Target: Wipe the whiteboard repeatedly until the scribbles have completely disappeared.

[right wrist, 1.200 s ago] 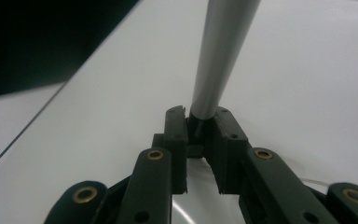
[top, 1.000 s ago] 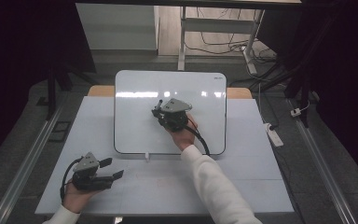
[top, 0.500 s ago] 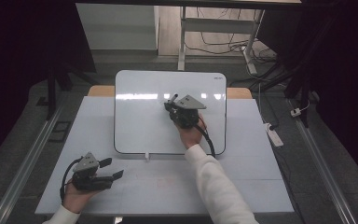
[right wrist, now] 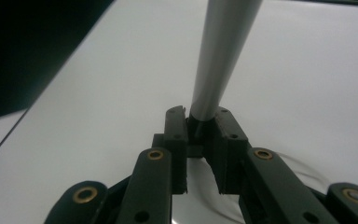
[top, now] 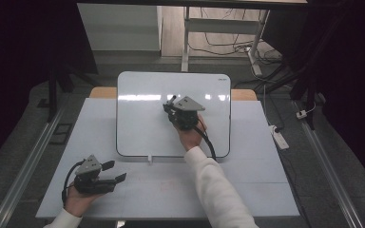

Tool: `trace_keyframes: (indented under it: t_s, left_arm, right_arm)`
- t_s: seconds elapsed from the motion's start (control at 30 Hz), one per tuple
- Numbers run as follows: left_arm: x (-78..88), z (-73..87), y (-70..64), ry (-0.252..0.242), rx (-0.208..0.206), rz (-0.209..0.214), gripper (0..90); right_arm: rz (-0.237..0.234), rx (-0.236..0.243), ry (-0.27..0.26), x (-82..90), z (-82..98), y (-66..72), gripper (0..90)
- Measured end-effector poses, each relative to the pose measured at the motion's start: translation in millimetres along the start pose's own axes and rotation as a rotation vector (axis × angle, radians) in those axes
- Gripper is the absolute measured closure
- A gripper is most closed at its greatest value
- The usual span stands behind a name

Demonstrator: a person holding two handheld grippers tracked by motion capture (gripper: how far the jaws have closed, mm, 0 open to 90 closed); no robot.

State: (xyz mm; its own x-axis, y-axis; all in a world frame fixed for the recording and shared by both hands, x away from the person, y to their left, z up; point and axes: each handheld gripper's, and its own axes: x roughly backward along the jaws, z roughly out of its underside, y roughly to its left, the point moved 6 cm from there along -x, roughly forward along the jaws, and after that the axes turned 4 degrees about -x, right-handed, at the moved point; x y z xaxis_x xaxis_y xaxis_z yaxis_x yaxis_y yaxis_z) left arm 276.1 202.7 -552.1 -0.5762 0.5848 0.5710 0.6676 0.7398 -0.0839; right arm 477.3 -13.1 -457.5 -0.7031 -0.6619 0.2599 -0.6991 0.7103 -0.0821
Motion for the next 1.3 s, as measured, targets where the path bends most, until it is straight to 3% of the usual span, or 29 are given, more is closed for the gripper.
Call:
trace_keyframes:
  t_s: [0.07, 0.13, 0.17, 0.23, 0.3, 0.37, 0.4, 0.43, 0.5, 0.53, 0.57, 0.6, 0.63, 0.67, 0.77, 0.8, 0.83, 0.87, 0.9, 0.93, 0.97, 1.0, 1.03, 1.07, 1.1, 1.17, 1.2, 1.27, 1.3]
  left_arm:
    - [0.5, 0.2, 0.4, -0.002, 0.002, -0.001, 29.3]
    - [0.7, 0.3, 0.8, -0.004, 0.004, -0.002, 29.3]
    - [0.6, 0.2, 0.9, -0.004, 0.004, -0.001, 29.3]
    - [-0.1, 0.1, 1.0, -0.003, 0.003, 0.0, 29.3]
    - [-0.3, 0.2, 1.2, -0.002, 0.003, 0.001, 29.3]
    - [0.8, 0.4, 1.0, -0.005, 0.002, -0.001, 29.3]
    - [1.5, 0.5, 0.8, -0.007, 0.002, -0.001, 29.3]
    - [2.1, 0.4, 0.7, -0.009, 0.002, -0.002, 29.3]
    - [2.0, 0.2, 1.1, -0.01, 0.003, -0.002, 29.3]
    - [1.4, 0.1, 1.4, -0.008, 0.003, -0.001, 29.3]
    - [0.8, 0.1, 1.7, -0.006, 0.003, -0.001, 29.3]
    - [0.5, 0.1, 1.9, -0.004, 0.002, -0.001, 29.3]
    - [0.7, 0.1, 1.6, -0.005, 0.002, -0.001, 29.3]
    - [1.3, 0.2, 1.3, -0.007, 0.002, 0.0, 29.3]
    - [2.4, 0.1, 1.0, -0.012, 0.003, -0.001, 29.3]
    - [2.0, 0.0, 1.1, -0.011, 0.003, -0.001, 29.3]
    - [1.4, -0.1, 1.4, -0.008, 0.003, 0.0, 29.3]
    - [0.7, -0.3, 1.5, -0.007, 0.003, 0.0, 29.3]
    - [0.1, -0.4, 1.4, -0.006, 0.002, 0.0, 29.3]
    - [0.1, -0.5, 1.2, -0.006, 0.001, -0.001, 29.3]
    - [0.6, -0.3, 0.9, -0.006, 0.0, -0.001, 29.3]
    - [1.2, -0.2, 0.7, -0.008, -0.002, -0.002, 29.3]
    - [1.7, -0.1, 0.7, -0.009, -0.001, -0.003, 29.3]
    - [1.9, -0.3, 0.9, -0.01, 0.001, -0.002, 29.3]
    - [1.6, -0.4, 1.2, -0.01, 0.001, -0.002, 29.3]
    - [0.1, -0.4, 1.6, -0.007, 0.001, -0.002, 29.3]
    - [-0.4, -0.4, 1.5, -0.004, 0.001, -0.001, 29.3]
    - [-0.2, -0.4, 1.1, -0.005, -0.001, -0.001, 29.3]
    - [0.3, -0.3, 0.6, -0.006, 0.001, -0.003, 29.3]
  right_arm:
    - [0.0, -0.017, -0.005, -0.6, -2.5, -4.3, 77.4]
    - [0.049, -0.092, -0.037, 2.7, -9.5, -20.1, 77.4]
    - [0.052, -0.093, -0.032, 0.3, -10.5, -18.2, 77.4]
    - [-0.008, -0.019, 0.0, -7.1, -5.8, 3.3, 77.4]
    - [-0.012, 0.039, 0.013, -9.7, -4.7, 12.0, 77.4]
    - [0.027, -0.015, -0.015, -5.6, -8.9, -3.9, 77.4]
    - [0.027, -0.015, -0.015, -5.6, -8.9, -3.9, 77.4]
    - [0.067, -0.072, -0.035, 0.1, -11.3, -18.6, 77.4]
    - [0.053, -0.058, -0.025, -1.4, -9.4, -11.3, 77.4]
    - [0.006, -0.037, -0.008, -4.8, -6.6, -0.8, 77.4]
    - [0.006, -0.037, -0.008, -4.8, -6.6, -0.8, 77.4]
    - [-0.02, 0.043, 0.025, -7.3, -2.0, 12.4, 77.4]
    - [-0.02, 0.043, 0.025, -7.3, -2.0, 12.4, 77.4]
    - [-0.02, 0.036, 0.025, -5.5, -2.3, 8.9, 77.4]
    - [0.074, -0.075, -0.016, 7.6, -6.8, -21.6, 77.4]
    - [0.072, -0.087, -0.021, 9.3, -6.6, -23.8, 77.4]
    - [0.077, -0.07, -0.018, 9.2, -5.6, -19.9, 77.4]
    - [0.019, -0.004, 0.009, 4.1, -0.2, -2.5, 77.4]
    - [0.019, -0.004, 0.009, 4.1, -0.2, -2.5, 77.4]
    - [0.017, 0.034, 0.021, 3.5, 1.7, 1.5, 77.4]
    - [0.013, 0.035, 0.021, 5.2, 1.7, -1.4, 77.4]
    - [0.073, -0.025, -0.002, 14.1, -1.5, -21.8, 77.4]
    - [0.073, -0.025, -0.002, 14.1, -1.5, -21.8, 77.4]
    - [0.08, -0.084, -0.023, 19.9, -1.7, -33.4, 77.4]
    - [0.084, -0.069, -0.017, 19.9, -0.5, -30.0, 77.4]
    - [0.023, -0.011, 0.011, 14.7, 5.4, -11.5, 77.4]
    - [0.023, -0.011, 0.011, 14.7, 5.4, -11.5, 77.4]
    - [0.013, 0.063, 0.03, 12.9, 7.8, -3.9, 77.4]
    - [0.052, -0.01, 0.002, 16.8, 2.2, -21.6, 77.4]
